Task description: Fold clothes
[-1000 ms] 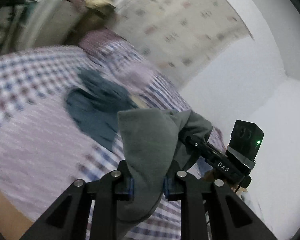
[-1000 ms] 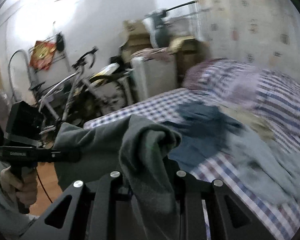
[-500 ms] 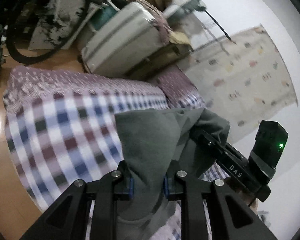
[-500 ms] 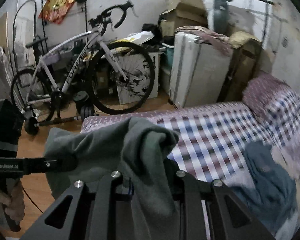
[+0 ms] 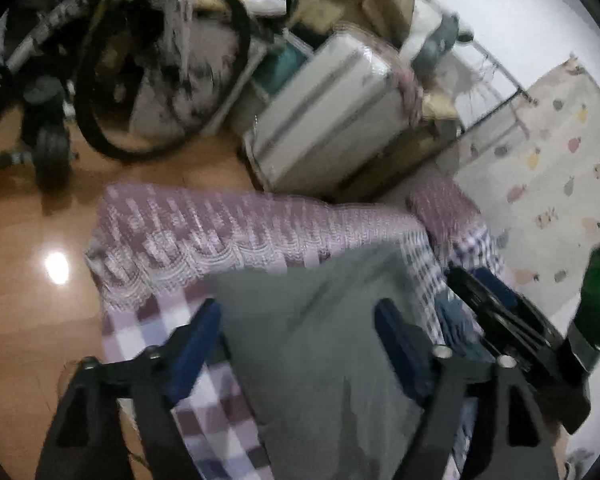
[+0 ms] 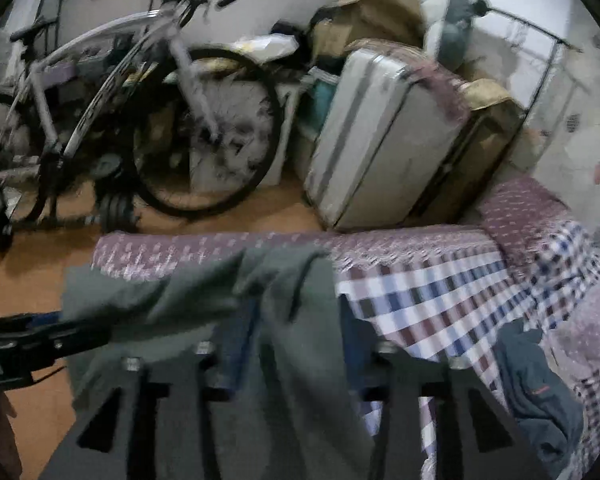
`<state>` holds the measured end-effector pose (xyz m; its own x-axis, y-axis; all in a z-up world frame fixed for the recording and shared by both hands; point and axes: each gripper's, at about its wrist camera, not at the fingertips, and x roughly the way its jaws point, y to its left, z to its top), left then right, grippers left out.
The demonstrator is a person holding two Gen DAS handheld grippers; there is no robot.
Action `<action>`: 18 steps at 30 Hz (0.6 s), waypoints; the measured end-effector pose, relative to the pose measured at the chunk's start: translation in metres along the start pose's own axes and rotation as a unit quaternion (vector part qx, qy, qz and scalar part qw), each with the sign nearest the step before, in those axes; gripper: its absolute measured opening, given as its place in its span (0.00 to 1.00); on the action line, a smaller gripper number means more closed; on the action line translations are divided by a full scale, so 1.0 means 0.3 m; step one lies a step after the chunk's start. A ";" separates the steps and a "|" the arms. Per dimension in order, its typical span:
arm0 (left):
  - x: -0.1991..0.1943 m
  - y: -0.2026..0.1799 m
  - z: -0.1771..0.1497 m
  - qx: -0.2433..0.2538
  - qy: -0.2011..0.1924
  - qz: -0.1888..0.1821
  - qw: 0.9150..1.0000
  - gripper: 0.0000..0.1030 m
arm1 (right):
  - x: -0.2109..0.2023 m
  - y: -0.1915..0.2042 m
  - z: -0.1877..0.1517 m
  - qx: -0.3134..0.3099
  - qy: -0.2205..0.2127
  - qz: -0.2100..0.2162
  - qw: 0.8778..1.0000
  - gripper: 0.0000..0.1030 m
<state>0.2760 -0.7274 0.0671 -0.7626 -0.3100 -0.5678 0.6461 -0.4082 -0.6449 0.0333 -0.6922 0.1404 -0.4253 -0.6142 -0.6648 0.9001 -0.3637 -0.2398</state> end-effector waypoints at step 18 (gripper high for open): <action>-0.557 -0.600 -0.339 0.219 -0.057 -0.129 0.965 0.90 | -1.114 -0.453 -0.443 0.146 -0.201 -0.039 0.968 0.91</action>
<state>0.2903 -0.5149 0.2260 -0.9111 -0.2316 -0.3409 0.3776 -0.8007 -0.4652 0.0658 -0.3443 0.3011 -0.5459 -0.7789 -0.3087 0.8239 -0.5659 -0.0290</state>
